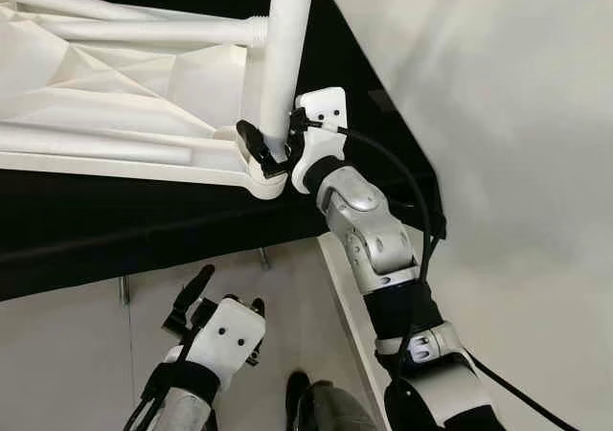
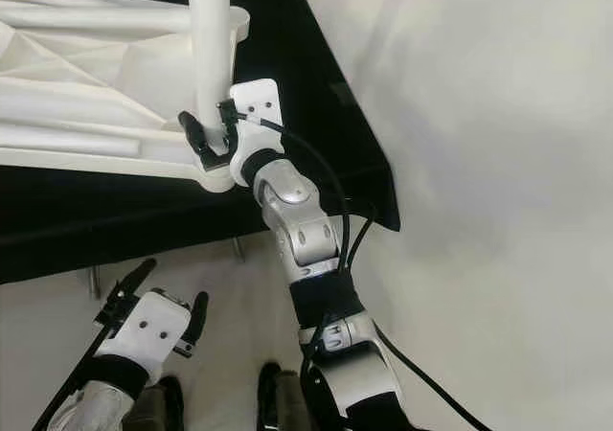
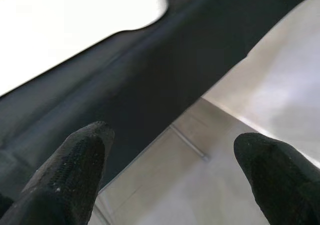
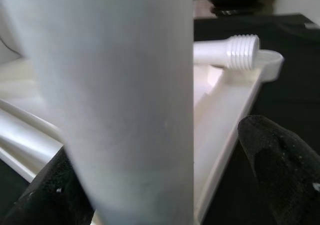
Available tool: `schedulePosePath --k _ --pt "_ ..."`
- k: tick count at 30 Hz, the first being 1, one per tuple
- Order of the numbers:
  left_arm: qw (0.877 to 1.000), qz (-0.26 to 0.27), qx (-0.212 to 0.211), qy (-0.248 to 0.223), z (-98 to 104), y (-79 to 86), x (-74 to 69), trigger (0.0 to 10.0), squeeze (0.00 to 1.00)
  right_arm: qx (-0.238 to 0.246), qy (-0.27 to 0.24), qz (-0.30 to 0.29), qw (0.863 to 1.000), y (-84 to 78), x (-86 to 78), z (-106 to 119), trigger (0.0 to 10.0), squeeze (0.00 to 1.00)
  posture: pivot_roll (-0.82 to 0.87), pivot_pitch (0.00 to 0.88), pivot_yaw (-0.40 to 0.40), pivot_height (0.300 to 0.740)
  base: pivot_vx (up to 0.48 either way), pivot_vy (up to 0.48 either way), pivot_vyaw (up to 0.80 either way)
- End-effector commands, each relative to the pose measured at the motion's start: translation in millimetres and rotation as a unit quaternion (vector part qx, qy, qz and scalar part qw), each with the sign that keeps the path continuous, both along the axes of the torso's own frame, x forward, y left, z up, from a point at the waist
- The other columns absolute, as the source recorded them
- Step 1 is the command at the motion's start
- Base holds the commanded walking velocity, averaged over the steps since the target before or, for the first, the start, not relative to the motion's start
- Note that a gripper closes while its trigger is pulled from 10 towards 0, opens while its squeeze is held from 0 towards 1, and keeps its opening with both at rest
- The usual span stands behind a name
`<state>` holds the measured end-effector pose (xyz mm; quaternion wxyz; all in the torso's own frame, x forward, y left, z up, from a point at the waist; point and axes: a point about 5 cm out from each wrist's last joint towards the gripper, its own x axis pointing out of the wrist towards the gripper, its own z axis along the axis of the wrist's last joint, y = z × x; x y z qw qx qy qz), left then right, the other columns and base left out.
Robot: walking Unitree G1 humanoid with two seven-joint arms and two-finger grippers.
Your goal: Building children table
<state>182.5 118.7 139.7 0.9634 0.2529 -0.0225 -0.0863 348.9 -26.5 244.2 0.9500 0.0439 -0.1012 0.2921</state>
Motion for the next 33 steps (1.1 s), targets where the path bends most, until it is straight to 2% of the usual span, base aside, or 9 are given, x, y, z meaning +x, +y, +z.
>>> schedulePosePath --k 1,4,13,14,16,17,22,28,33 --pt "0.999 0.046 -0.004 0.012 -9 13.8 3.0 10.0 0.00 0.027 0.034 0.031 0.999 -4.9 -13.7 -34 10.0 1.00 0.00 0.136 -0.133 0.740 0.000 0.000 0.00" --pt "0.995 0.102 0.008 -0.002 -9 34.0 6.7 10.0 0.00 -0.003 0.043 0.047 0.998 -29.1 -24.3 -55 10.0 1.00 0.02 0.115 -0.127 0.740 0.000 0.000 0.00" --pt "0.989 0.149 0.021 0.000 -14 55.3 2.5 10.0 0.00 -0.038 0.057 0.029 0.997 -55.6 -42.3 -84 10.0 0.96 0.04 0.075 -0.109 0.740 0.000 0.000 0.00" --pt "0.987 0.158 0.022 0.001 -14 58.0 0.7 10.0 0.00 -0.053 0.063 0.014 0.997 -64.1 -48.2 -94 10.0 0.26 0.04 0.071 -0.105 0.740 0.000 0.000 0.00" --pt "0.987 0.162 0.023 0.001 -14 59.5 -0.1 10.0 0.00 -0.062 0.067 0.005 0.996 -69.4 -51.8 -100 10.0 0.26 0.05 0.069 -0.104 0.740 0.000 0.000 0.00" --pt "0.987 0.162 0.020 0.004 -16 59.2 -2.4 10.0 0.00 -0.077 0.084 -0.011 0.993 -76.9 -58.6 -112 10.0 0.00 0.06 0.070 -0.102 0.740 0.000 0.000 0.00" --pt "0.988 0.153 0.018 0.023 -25 55.7 -8.8 10.0 0.00 -0.104 0.106 -0.032 0.988 -84.6 -67.4 -125 10.0 0.00 0.05 0.066 -0.093 0.740 0.000 0.000 0.00" --pt "0.987 0.157 0.000 0.044 -32 52.9 -14.4 10.0 0.00 -0.111 0.111 -0.017 0.987 -85.2 -66.8 -125 10.0 0.00 0.05 0.062 -0.081 0.740 0.440 0.049 0.00" --pt "0.986 0.161 -0.021 0.042 -31 52.6 -13.5 10.0 0.00 -0.092 0.112 0.008 0.989 -81.7 -71.4 -127 10.0 0.00 0.05 0.063 -0.074 0.740 0.000 0.000 0.79"
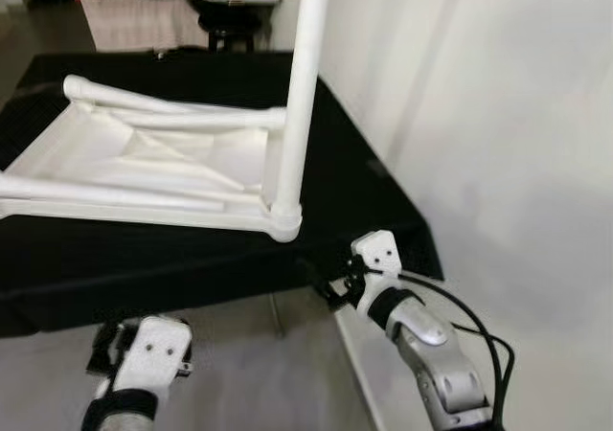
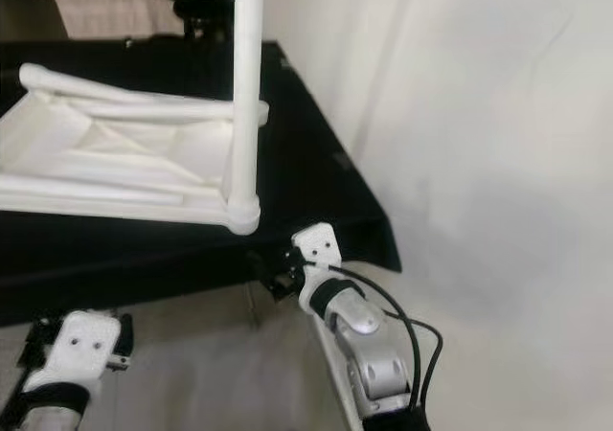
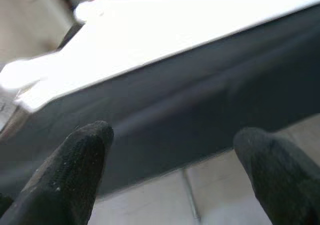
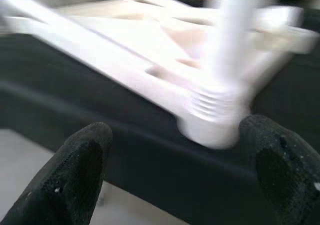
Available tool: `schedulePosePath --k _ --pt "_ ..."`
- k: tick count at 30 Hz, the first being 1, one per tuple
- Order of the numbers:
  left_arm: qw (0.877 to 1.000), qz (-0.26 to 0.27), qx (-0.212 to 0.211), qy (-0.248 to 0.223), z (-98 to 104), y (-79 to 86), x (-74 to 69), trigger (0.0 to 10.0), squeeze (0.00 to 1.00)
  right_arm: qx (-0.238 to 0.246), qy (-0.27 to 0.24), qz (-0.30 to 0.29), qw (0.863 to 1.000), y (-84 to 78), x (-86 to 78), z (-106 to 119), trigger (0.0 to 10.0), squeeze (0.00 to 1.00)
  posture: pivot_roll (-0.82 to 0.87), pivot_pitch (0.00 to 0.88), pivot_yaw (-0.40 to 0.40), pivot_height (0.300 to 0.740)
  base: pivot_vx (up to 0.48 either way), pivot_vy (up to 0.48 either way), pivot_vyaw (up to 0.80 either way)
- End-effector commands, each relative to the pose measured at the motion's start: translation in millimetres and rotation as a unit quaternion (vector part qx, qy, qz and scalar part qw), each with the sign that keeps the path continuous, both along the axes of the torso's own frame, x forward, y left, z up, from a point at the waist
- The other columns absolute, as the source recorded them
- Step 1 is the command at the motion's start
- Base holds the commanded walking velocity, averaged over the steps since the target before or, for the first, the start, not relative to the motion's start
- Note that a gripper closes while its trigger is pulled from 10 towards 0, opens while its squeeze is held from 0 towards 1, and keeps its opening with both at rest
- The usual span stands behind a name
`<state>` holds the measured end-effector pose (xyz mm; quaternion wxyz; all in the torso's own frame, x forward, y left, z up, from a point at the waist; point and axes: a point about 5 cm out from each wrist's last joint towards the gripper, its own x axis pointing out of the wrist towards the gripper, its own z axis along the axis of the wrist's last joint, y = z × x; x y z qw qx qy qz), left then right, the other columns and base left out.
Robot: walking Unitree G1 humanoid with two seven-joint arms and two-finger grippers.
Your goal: Building children table
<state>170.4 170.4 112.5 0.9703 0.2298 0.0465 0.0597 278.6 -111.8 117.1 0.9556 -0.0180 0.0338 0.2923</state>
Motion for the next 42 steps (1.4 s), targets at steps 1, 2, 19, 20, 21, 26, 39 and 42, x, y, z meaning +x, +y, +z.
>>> schedulePosePath --k 1,2,19,20,21,26,39,42 --pt "1.000 0.001 -0.001 0.010 -4 0.4 -1.2 10.0 0.00 0.001 0.003 0.007 1.000 3.6 -0.7 0 10.0 0.00 0.05 0.060 -0.071 0.740 0.000 0.000 0.00" --pt "1.000 -0.001 0.003 0.012 -5 0.3 -0.7 10.0 0.00 0.002 0.008 0.008 1.000 3.2 -0.4 -1 10.0 0.00 0.04 0.059 -0.066 0.740 0.000 0.000 0.00" --pt "0.999 -0.033 -0.014 0.018 -9 2.5 9.6 10.0 0.00 0.015 0.037 -0.041 0.998 -15.3 -0.3 -8 10.0 0.00 0.00 0.051 -0.050 0.740 0.046 0.000 0.00" --pt "0.999 -0.034 -0.014 0.018 -9 2.6 10.4 10.0 0.00 0.020 0.039 -0.044 0.998 -16.4 -0.1 -8 10.0 0.00 0.00 0.051 -0.050 0.740 0.270 0.000 0.00" --pt "0.999 -0.035 -0.015 0.017 -9 2.7 11.1 10.0 0.00 0.014 0.039 -0.045 0.998 -17.8 0.0 -8 10.0 0.00 0.00 0.051 -0.048 0.740 0.307 0.000 0.00" --pt "0.999 -0.040 -0.017 0.016 -9 1.2 14.1 10.0 0.00 0.017 0.047 -0.067 0.997 -23.0 -0.6 -12 10.0 0.00 -0.01 0.045 -0.047 0.740 0.322 0.000 0.00" --pt "0.998 -0.061 -0.023 0.014 -9 -1.9 16.3 10.0 0.00 0.048 0.063 -0.072 0.994 -24.1 3.7 -14 10.0 0.00 -0.01 0.029 -0.045 0.740 0.333 0.000 0.00" --pt "0.998 -0.062 -0.024 0.014 -9 -2.1 16.6 10.0 0.00 0.053 0.065 -0.071 0.994 -23.9 4.1 -13 10.0 0.00 -0.01 0.029 -0.045 0.740 0.335 0.000 0.00"
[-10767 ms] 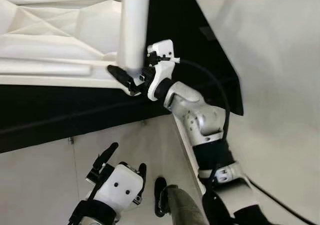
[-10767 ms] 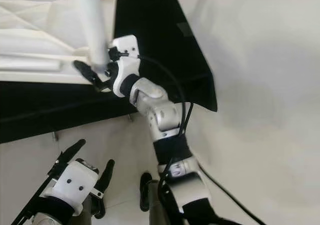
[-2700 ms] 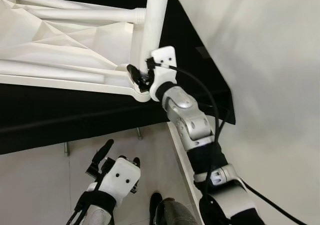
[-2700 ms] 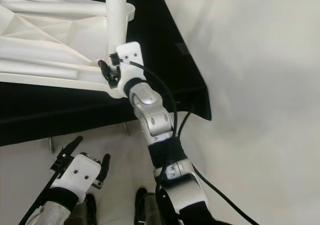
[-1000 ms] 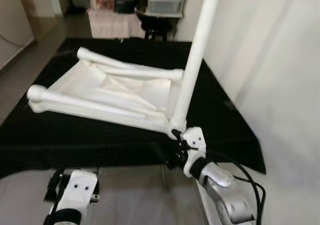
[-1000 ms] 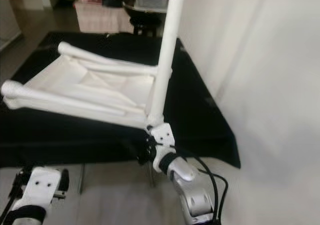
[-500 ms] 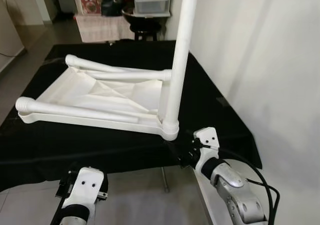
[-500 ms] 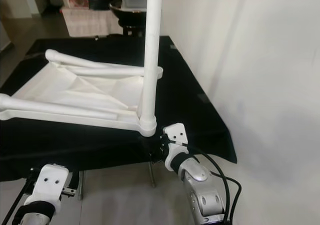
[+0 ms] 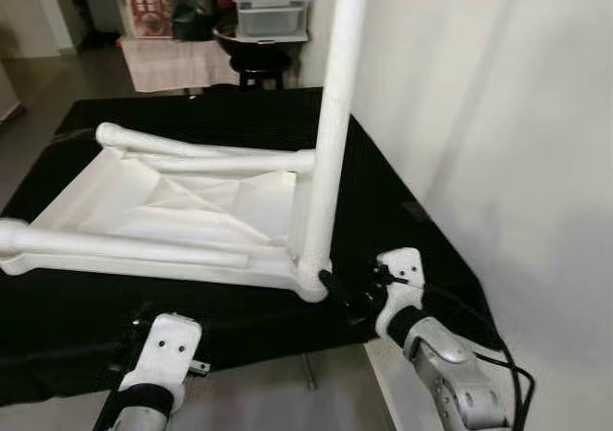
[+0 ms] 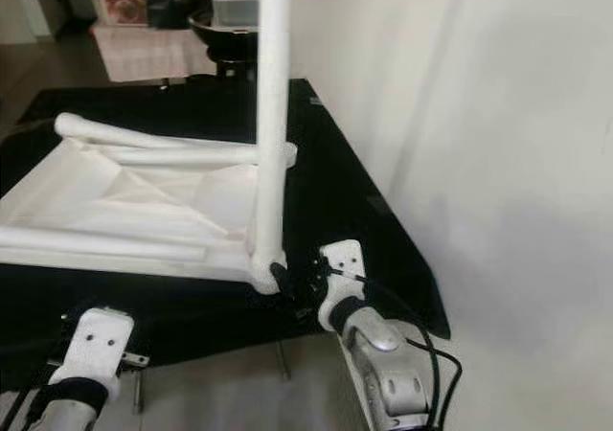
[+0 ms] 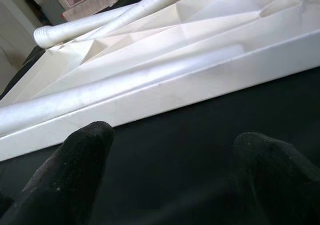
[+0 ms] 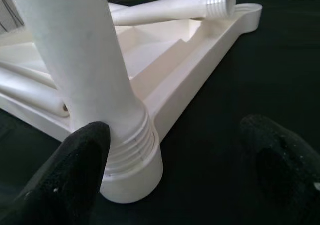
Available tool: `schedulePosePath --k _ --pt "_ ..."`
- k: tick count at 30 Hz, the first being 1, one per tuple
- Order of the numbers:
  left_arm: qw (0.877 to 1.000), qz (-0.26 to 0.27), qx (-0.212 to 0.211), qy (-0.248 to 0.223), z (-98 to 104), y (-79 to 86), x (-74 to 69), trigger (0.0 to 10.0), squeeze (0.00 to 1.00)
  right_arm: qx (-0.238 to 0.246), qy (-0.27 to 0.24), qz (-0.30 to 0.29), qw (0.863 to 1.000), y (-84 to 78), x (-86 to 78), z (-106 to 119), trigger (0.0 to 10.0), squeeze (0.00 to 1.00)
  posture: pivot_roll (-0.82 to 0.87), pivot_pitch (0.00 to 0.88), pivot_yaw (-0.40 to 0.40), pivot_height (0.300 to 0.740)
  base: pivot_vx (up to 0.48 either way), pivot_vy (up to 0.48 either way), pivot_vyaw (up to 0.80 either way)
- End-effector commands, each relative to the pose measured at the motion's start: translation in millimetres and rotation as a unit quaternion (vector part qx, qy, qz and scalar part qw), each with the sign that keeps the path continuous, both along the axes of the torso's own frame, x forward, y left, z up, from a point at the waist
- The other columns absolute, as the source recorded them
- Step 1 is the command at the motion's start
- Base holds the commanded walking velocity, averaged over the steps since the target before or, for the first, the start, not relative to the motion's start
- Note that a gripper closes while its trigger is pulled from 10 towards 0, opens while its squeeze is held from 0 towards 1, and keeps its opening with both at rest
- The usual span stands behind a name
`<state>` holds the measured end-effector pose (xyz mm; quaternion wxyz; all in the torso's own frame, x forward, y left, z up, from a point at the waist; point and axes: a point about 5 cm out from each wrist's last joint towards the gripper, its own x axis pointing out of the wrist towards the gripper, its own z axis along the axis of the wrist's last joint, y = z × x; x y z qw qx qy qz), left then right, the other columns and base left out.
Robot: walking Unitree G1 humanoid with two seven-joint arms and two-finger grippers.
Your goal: Building children table
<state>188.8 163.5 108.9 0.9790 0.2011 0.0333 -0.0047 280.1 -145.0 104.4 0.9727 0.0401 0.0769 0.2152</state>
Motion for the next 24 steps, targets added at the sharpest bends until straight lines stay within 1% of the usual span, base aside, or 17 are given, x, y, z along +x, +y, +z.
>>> schedulePosePath --k 1,3,6,9,11,13,14,15,16,17,18,19,20,21,22,23,24 --pt "1.000 0.002 0.009 0.013 -5 4.8 -1.8 10.0 0.00 0.013 0.007 0.010 1.000 9.3 2.6 -1 10.0 0.00 -0.01 0.029 -0.045 0.740 0.334 0.000 0.00" --pt "1.000 0.001 0.009 0.013 -5 4.4 -1.6 10.0 0.00 0.019 0.004 0.026 0.999 11.5 2.2 1 10.0 0.00 -0.01 0.028 -0.045 0.740 0.332 0.000 0.00" --pt "1.000 0.001 0.008 0.011 -5 3.9 -1.5 10.0 0.00 0.026 0.001 0.065 0.998 17.1 -0.3 4 10.0 0.00 -0.01 0.028 -0.044 0.740 0.330 0.000 0.00" --pt "1.000 0.000 0.006 0.011 -5 3.5 -1.3 10.0 0.00 0.024 -0.002 0.120 0.992 22.1 -3.2 5 10.0 0.00 -0.01 0.027 -0.046 0.740 0.320 0.000 0.00" --pt "1.000 0.000 0.006 0.011 -5 3.5 -1.2 10.0 0.00 0.025 -0.001 0.131 0.991 23.0 -3.4 5 10.0 0.00 -0.01 0.027 -0.046 0.740 0.315 0.000 0.00" --pt "1.000 0.001 0.005 0.010 -5 3.3 -1.0 10.0 0.00 0.018 -0.003 0.143 0.989 23.1 -2.8 5 10.0 0.00 -0.01 0.029 -0.048 0.740 0.311 0.000 0.00" --pt "1.000 0.003 0.005 0.007 -5 3.2 -0.7 10.0 0.00 -0.001 -0.007 0.172 0.985 21.2 -0.7 5 10.0 0.00 0.00 0.028 -0.052 0.740 0.289 0.000 0.00" --pt "1.000 0.003 0.005 0.007 -5 3.2 -0.7 10.0 0.00 -0.001 -0.007 0.172 0.985 21.2 -0.7 5 10.0 0.00 0.00 0.028 -0.052 0.740 0.289 0.000 0.00" --pt "1.000 0.004 0.004 0.006 -4 3.2 -0.6 10.0 0.00 -0.009 -0.008 0.185 0.983 20.2 0.2 6 10.0 0.00 0.00 0.028 -0.052 0.740 0.000 0.000 0.00" --pt "1.000 0.010 0.003 0.001 -4 3.4 -0.5 10.0 0.00 -0.018 -0.009 0.204 0.979 17.2 2.0 7 10.0 0.00 0.00 0.027 -0.053 0.740 0.000 0.000 0.00" --pt "1.000 0.017 0.007 0.000 -4 3.7 -0.4 10.0 0.00 -0.033 -0.010 0.234 0.972 11.4 3.6 8 10.0 0.00 0.00 0.027 -0.056 0.740 0.000 0.000 0.00" --pt "1.000 0.017 0.007 0.000 -4 3.7 -0.4 10.0 0.00 -0.033 -0.010 0.234 0.972 11.4 3.6 8 10.0 0.00 0.00 0.027 -0.056 0.740 0.000 0.000 0.00" --pt "1.000 0.030 0.010 0.004 -5 4.4 -0.7 10.0 0.00 -0.058 -0.005 0.271 0.961 -0.8 6.4 11 10.0 0.00 0.01 0.027 -0.061 0.740 0.000 0.000 0.00" --pt "1.000 0.030 0.010 0.004 -5 4.4 -0.7 10.0 0.00 -0.058 -0.005 0.271 0.961 -0.8 6.4 11 10.0 0.00 0.01 0.027 -0.061 0.740 0.000 0.000 0.00" --pt "0.999 0.034 0.011 0.008 -7 4.8 -0.8 10.0 0.00 -0.069 -0.001 0.282 0.957 -7.0 7.6 12 10.0 0.00 0.01 0.027 -0.061 0.740 0.000 0.000 0.00" --pt "0.999 0.034 0.011 0.008 -7 4.8 -0.8 10.0 0.00 -0.069 -0.001 0.282 0.957 -7.0 7.6 12 10.0 0.00 0.01 0.027 -0.061 0.740 0.000 0.000 0.00" --pt "0.999 0.038 0.009 0.012 -8 5.3 -0.9 10.0 0.00 -0.080 0.005 0.288 0.954 -16.6 10.0 13 10.0 0.00 0.02 0.028 -0.066 0.740 0.000 0.480 0.00"
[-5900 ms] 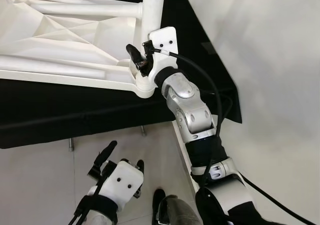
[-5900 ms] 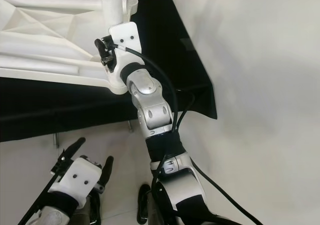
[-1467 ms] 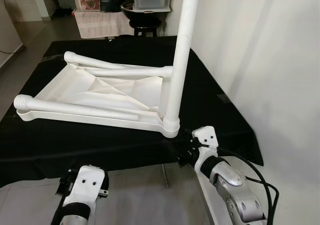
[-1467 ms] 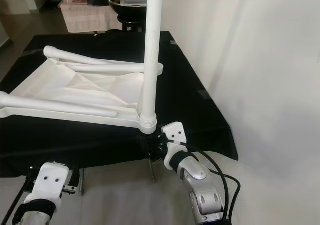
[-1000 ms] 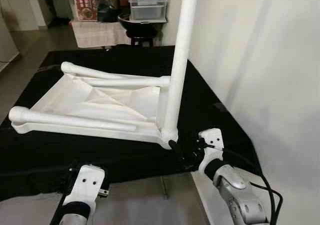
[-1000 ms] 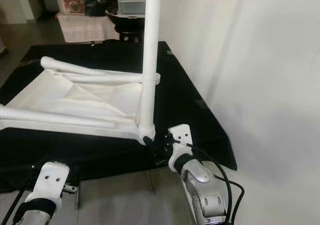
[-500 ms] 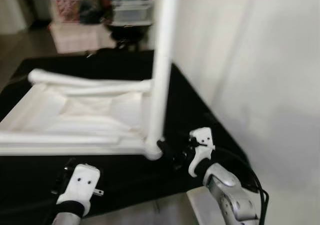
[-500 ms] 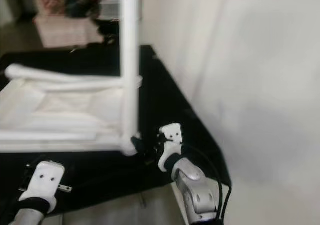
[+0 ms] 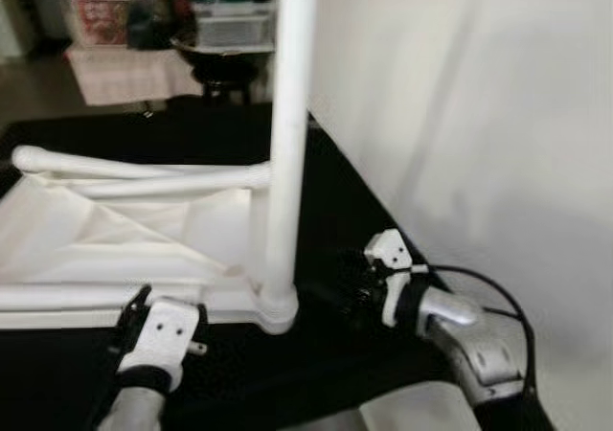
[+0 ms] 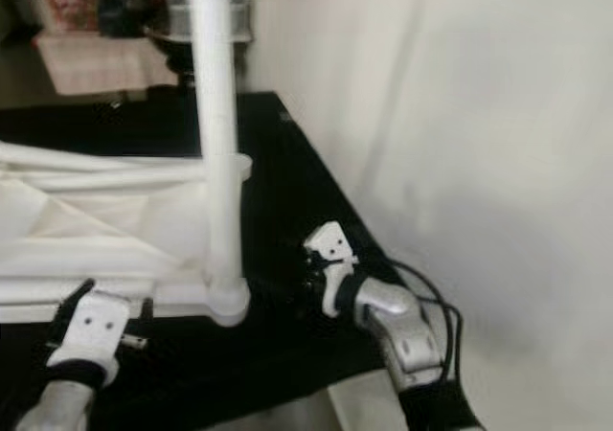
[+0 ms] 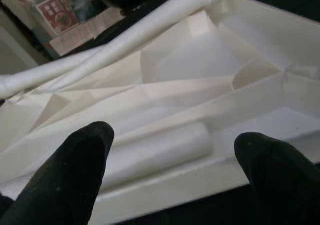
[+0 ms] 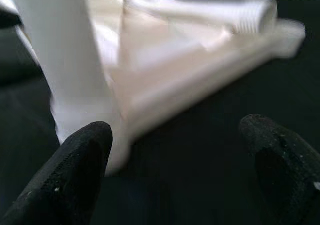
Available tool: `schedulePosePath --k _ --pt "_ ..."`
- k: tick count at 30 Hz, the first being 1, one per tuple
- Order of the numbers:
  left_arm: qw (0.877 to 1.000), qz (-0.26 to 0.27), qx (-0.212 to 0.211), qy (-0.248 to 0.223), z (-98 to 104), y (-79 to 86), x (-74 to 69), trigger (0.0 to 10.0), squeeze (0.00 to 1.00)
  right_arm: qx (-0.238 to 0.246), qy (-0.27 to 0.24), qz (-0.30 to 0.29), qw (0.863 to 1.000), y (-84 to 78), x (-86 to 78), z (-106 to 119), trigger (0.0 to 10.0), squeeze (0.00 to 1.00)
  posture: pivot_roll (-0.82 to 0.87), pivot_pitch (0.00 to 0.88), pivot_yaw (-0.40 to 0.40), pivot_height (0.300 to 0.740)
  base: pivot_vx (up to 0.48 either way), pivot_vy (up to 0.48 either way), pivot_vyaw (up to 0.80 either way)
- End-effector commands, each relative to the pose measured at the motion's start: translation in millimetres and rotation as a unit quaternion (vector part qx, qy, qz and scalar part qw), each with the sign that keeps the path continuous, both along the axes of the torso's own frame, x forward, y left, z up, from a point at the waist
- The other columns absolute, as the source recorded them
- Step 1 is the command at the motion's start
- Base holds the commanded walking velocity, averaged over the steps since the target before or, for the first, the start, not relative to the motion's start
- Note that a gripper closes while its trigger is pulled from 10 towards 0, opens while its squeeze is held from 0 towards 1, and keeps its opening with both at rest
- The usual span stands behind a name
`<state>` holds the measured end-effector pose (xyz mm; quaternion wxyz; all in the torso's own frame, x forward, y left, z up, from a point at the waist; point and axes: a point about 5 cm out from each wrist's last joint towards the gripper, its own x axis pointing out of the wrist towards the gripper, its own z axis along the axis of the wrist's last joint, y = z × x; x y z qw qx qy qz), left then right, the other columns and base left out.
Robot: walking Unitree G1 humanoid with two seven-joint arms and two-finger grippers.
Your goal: Building children table
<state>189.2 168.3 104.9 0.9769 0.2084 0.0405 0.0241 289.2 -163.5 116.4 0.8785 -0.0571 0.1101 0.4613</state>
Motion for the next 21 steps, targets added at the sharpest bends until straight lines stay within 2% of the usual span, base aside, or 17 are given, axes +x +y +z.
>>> schedulePosePath --k 1,4,8,12,14,16,21 --pt "1.000 0.011 -0.002 0.013 -4 0.8 -1.4 10.0 0.00 -0.008 0.000 0.026 1.000 -4.8 2.5 3 10.0 0.00 0.02 0.028 -0.066 0.740 0.000 0.480 0.00" --pt "1.000 0.004 0.006 0.011 -4 0.0 -1.3 10.0 0.00 -0.020 0.012 0.058 0.998 -25.5 0.9 8 10.0 0.00 0.01 0.029 -0.065 0.740 0.000 0.480 0.00" --pt "1.000 0.002 0.007 0.010 -4 -0.3 -1.0 10.0 0.00 -0.022 0.024 0.089 0.995 -33.8 -3.4 10 10.0 0.00 0.01 0.030 -0.064 0.740 0.000 0.480 0.00" --pt "1.000 -0.003 0.007 0.011 -5 -0.2 -1.5 10.0 0.00 0.024 0.034 0.150 0.988 -18.9 -15.1 19 10.0 0.00 0.01 0.032 -0.058 0.740 0.000 0.480 0.00" --pt "1.000 -0.004 0.006 0.009 -4 -0.2 -1.6 10.0 0.00 0.035 0.031 0.152 0.987 -14.9 -15.0 21 10.0 0.00 0.01 0.032 -0.058 0.740 0.000 0.480 0.00" --pt "1.000 -0.004 0.005 0.008 -4 -0.2 -1.7 10.0 0.00 0.042 0.028 0.152 0.987 -12.4 -14.8 22 10.0 0.00 0.02 0.033 -0.057 0.740 0.000 0.480 0.00" --pt "1.000 -0.009 0.014 0.009 -4 -1.5 -3.0 10.0 0.00 0.064 -0.005 0.093 0.994 -10.8 1.8 24 10.0 0.00 0.01 0.031 -0.059 0.740 0.000 0.000 0.00"
